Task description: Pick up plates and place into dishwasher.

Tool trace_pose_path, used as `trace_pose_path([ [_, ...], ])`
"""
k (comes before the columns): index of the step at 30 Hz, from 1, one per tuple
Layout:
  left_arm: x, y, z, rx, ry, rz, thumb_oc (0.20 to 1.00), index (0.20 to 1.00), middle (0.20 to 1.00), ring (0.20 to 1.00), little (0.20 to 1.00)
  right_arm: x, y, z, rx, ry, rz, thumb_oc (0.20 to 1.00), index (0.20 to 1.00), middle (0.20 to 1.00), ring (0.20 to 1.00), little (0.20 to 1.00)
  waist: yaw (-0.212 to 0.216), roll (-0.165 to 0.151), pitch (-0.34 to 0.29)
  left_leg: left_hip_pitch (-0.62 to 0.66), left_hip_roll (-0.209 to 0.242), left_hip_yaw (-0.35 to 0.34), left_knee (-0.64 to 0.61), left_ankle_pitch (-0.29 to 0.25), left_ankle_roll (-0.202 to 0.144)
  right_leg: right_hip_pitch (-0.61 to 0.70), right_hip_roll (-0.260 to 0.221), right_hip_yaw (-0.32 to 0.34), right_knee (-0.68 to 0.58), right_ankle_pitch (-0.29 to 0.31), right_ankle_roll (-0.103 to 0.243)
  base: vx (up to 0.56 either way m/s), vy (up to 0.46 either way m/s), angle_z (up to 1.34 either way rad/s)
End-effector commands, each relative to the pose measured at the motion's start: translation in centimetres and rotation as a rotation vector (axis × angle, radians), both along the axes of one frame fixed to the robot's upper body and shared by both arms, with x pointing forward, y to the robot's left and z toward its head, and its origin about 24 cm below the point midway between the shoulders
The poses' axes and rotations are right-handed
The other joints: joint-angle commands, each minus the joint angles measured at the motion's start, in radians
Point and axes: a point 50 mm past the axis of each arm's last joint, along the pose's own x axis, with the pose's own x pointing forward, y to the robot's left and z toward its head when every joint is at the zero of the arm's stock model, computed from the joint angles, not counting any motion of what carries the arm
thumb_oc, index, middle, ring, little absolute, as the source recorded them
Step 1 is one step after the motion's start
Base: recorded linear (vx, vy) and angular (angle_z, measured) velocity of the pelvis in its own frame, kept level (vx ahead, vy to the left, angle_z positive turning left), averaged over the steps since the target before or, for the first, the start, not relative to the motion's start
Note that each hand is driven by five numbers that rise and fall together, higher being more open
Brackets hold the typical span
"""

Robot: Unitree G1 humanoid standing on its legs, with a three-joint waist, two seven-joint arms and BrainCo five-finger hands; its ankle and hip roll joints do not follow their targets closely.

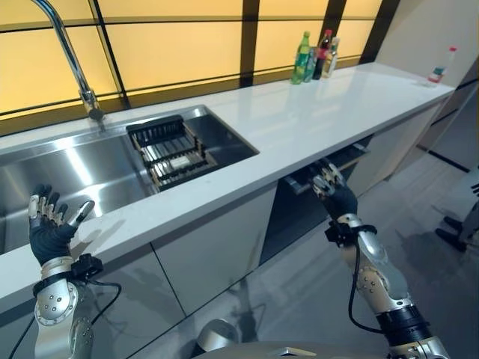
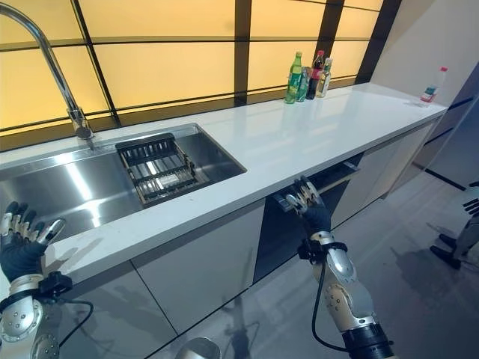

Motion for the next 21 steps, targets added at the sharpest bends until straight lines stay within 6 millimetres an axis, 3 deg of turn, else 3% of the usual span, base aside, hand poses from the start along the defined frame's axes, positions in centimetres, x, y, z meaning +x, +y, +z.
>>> trace_pose_path([
  [1, 1.7, -0.8, 1.4, 0.042, -0.026, -0.116, 1.0, 1.0, 1.0, 1.0, 1.0, 0.8, 1.5, 5.1, -0.06, -0.25, 0.086, 1.0, 1.0, 1.0, 1.0, 1.0, 0.032, -0.007, -0.035, -0.114, -0.039, -0.002, -0.08, 0.203, 0.044, 0.082, 0.043, 0.009, -0.039, 0.017, -0.071, -0.06, -0.077, -0.09],
  [2, 1.8, -0.9, 1.3, 0.032, -0.023, -0.123, 1.0, 1.0, 1.0, 1.0, 1.0, 0.7, 1.4, 5.3, -0.065, -0.256, 0.088, 1.0, 1.0, 1.0, 1.0, 1.0, 0.03, -0.011, -0.033, -0.128, -0.046, 0.029, -0.054, 0.196, 0.044, 0.084, 0.043, 0.004, -0.043, 0.022, -0.07, -0.09, -0.023, -0.02],
  [3, 2.4, -1.5, 1.4, 0.004, -0.039, -0.155, 1.0, 1.0, 1.0, 1.0, 1.0, 0.6, 0.9, 5.7, -0.081, -0.274, 0.081, 1.0, 1.0, 1.0, 1.0, 1.0, 0.011, -0.029, -0.018, -0.165, -0.072, 0.14, 0.04, 0.157, 0.045, 0.09, 0.032, -0.022, -0.05, 0.036, -0.065, -0.11, -0.002, 0.06],
  [5, 2.8, -2.4, 1.9, 0.004, -0.065, -0.184, 1.0, 1.0, 1.0, 1.0, 1.0, 0.1, 0.3, 6.3, -0.09, -0.311, 0.063, 1.0, 1.0, 1.0, 1.0, 1.0, -0.016, -0.062, 0.006, -0.207, -0.11, 0.293, 0.203, 0.045, 0.069, 0.091, -0.002, -0.068, -0.041, 0.047, -0.059, -0.06, 0.026, 1.01],
  [6, 2.8, -2.7, 2.1, 0.002, -0.077, -0.196, 1.0, 1.0, 1.0, 1.0, 1.0, -0.2, 0.1, 6.5, -0.084, -0.33, 0.071, 1.0, 1.0, 1.0, 1.0, 1.0, -0.021, -0.065, 0.01, -0.206, -0.115, 0.311, 0.192, 0.03, 0.084, 0.091, -0.012, -0.08, -0.021, 0.043, -0.064, 0.09, 0.088, 1.77],
  [8, 2.7, -3.0, 2.3, -0.003, -0.091, -0.201, 1.0, 1.0, 1.0, 1.0, 1.0, -0.5, 0.4, 6.8, -0.091, -0.374, 0.095, 1.0, 1.0, 1.0, 1.0, 1.0, -0.023, -0.074, 0.008, -0.185, -0.135, 0.292, 0.168, 0.022, 0.124, 0.081, -0.043, -0.072, 0.043, 0.049, -0.05, 0.19, 0.106, 0.71],
  [9, 2.8, -3.2, 2.3, -0.002, -0.091, -0.206, 1.0, 1.0, 1.0, 1.0, 1.0, -0.7, 0.7, 7.0, -0.078, -0.386, 0.107, 1.0, 1.0, 1.0, 1.0, 1.0, -0.027, -0.081, 0.008, -0.18, -0.155, 0.295, 0.161, 0.018, 0.145, 0.074, -0.064, -0.053, 0.087, 0.092, -0.03, 0.22, 0.152, -0.02],
  [10, 3.6, -3.7, 2.6, -0.009, -0.102, -0.234, 1.0, 1.0, 1.0, 1.0, 1.0, -1.0, 0.8, 7.2, -0.056, -0.403, 0.106, 1.0, 1.0, 1.0, 1.0, 1.0, -0.046, -0.093, 0.011, -0.159, -0.198, 0.298, 0.143, 0.012, 0.197, 0.035, -0.101, 0.005, 0.225, 0.204, 0.017, 0.16, 0.194, 0.18],
  [12, 4.6, -5.1, 3.4, 0.007, -0.127, -0.267, 1.0, 1.0, 1.0, 1.0, 1.0, -1.6, 0.8, 7.6, -0.055, -0.439, 0.096, 1.0, 1.0, 1.0, 1.0, 1.0, -0.087, -0.064, 0.013, -0.096, -0.212, 0.241, 0.085, 0.022, 0.231, -0.09, -0.101, 0.081, 0.472, 0.249, 0.012, 0.13, 0.185, 0.55],
  [13, 4.8, -5.3, 3.5, 0.01, -0.137, -0.265, 1.0, 1.0, 1.0, 1.0, 1.0, -1.8, 0.7, 7.6, -0.039, -0.45, 0.115, 1.0, 1.0, 1.0, 1.0, 1.0, -0.103, -0.057, 0.02, -0.079, -0.217, 0.225, 0.073, 0.016, 0.24, -0.12, -0.088, 0.127, 0.519, 0.23, 0.0, 0.12, 0.054, 0.92],
  [14, 5.0, -5.4, 3.6, -0.003, -0.145, -0.252, 1.0, 1.0, 1.0, 1.0, 1.0, -2.0, 1.0, 7.5, -0.026, -0.458, 0.144, 1.0, 1.0, 1.0, 1.0, 1.0, -0.121, -0.051, 0.024, -0.069, -0.218, 0.213, 0.06, 0.017, 0.246, -0.163, -0.072, 0.173, 0.521, 0.248, -0.008, 0.09, -0.068, 0.85],
  [16, 5.6, -6.0, 3.7, -0.01, -0.157, -0.261, 1.0, 1.0, 1.0, 1.0, 1.0, -2.0, 1.2, 7.4, -0.03, -0.467, 0.141, 1.0, 1.0, 1.0, 1.0, 1.0, -0.149, -0.054, 0.025, -0.07, -0.218, 0.17, 0.031, 0.028, 0.243, -0.203, 0.02, 0.223, 0.369, 0.203, -0.034, 0.11, -0.25, 0.5],
  [17, 6.1, -6.4, 3.9, -0.012, -0.161, -0.277, 1.0, 1.0, 1.0, 1.0, 1.0, -1.6, 1.1, 7.6, -0.026, -0.468, 0.139, 1.0, 1.0, 1.0, 1.0, 1.0, -0.156, -0.065, 0.023, -0.077, -0.224, 0.149, 0.029, 0.033, 0.23, -0.202, 0.047, 0.242, 0.21, 0.192, -0.043, 0.14, -0.384, 0.42],
  [19, 7.0, -7.1, 4.3, -0.008, -0.175, -0.297, 1.0, 1.0, 1.0, 1.0, 1.0, -0.4, 1.3, 8.2, -0.032, -0.481, 0.129, 1.0, 1.0, 1.0, 1.0, 1.0, -0.175, -0.078, 0.023, -0.07, -0.204, 0.145, 0.018, 0.031, 0.197, -0.178, 0.048, 0.294, -0.062, 0.241, -0.039, 0.15, -0.405, 0.65],
  [20, 7.6, -7.6, 4.7, 0.001, -0.181, -0.335, 1.0, 1.0, 1.0, 1.0, 1.0, 0.2, 0.9, 8.4, -0.035, -0.481, 0.097, 1.0, 1.0, 1.0, 1.0, 1.0, -0.191, -0.081, 0.02, -0.069, -0.194, 0.128, 0.018, 0.017, 0.195, -0.188, 0.059, 0.367, -0.127, 0.245, -0.028, 0.15, -0.378, 0.91],
  [21, 8.1, -8.3, 5.0, 0.002, -0.181, -0.361, 1.0, 1.0, 1.0, 1.0, 1.0, 0.5, 0.4, 8.3, -0.03, -0.471, 0.066, 1.0, 1.0, 1.0, 1.0, 1.0, -0.21, -0.089, 0.023, -0.072, -0.189, 0.113, 0.032, -0.006, 0.201, -0.214, 0.08, 0.438, -0.072, 0.263, -0.017, 0.16, -0.354, 1.41],
])
